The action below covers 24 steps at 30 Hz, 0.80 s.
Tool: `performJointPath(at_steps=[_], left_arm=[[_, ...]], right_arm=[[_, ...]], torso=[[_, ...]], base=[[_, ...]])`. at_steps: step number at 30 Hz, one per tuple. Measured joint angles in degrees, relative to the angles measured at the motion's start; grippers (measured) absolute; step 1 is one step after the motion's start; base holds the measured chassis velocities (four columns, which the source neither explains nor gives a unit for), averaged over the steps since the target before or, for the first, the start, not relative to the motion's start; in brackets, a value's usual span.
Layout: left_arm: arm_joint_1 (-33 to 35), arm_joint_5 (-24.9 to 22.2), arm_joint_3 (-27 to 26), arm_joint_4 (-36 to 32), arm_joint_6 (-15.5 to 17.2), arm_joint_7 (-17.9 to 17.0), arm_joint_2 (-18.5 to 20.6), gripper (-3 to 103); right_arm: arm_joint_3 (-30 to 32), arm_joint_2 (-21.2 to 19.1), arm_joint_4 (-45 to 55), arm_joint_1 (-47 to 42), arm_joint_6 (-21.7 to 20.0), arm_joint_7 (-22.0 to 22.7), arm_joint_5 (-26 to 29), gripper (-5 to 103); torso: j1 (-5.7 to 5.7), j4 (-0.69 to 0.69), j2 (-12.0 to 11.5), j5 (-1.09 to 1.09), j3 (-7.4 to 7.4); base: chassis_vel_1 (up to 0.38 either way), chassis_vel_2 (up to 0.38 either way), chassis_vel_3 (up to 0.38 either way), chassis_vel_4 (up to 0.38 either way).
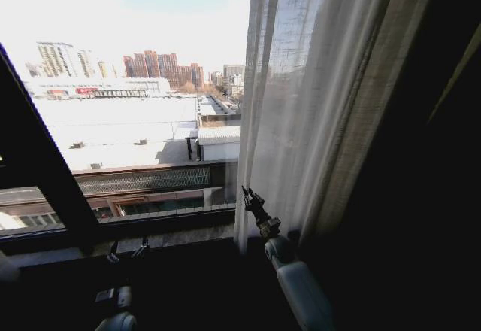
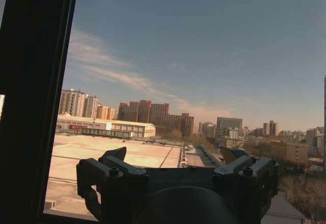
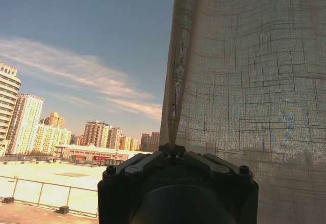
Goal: Open the curtains by pulling them apart, changing their state from closed to fully open.
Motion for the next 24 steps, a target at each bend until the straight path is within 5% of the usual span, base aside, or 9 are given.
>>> performJointPath(at_steps=[14,24], left_arm=[[0.00,0.00,0.00,0.00,0.00,0.00,0.00,100],[0.00,0.00,0.01,0.00,0.00,0.00,0.00,100]], right_arm=[[0.09,-0.45,-0.06,0.68,-0.66,-2.05,2.30,0],[0.29,-1.07,-0.46,0.75,-0.42,-2.96,2.41,0]], torso=[[0.00,0.01,0.00,0.00,0.00],[0.00,-0.01,0.00,0.01,0.00]], base=[[-0.015,-0.015,0.018,0.014],[-0.168,-0.186,0.176,0.184]])
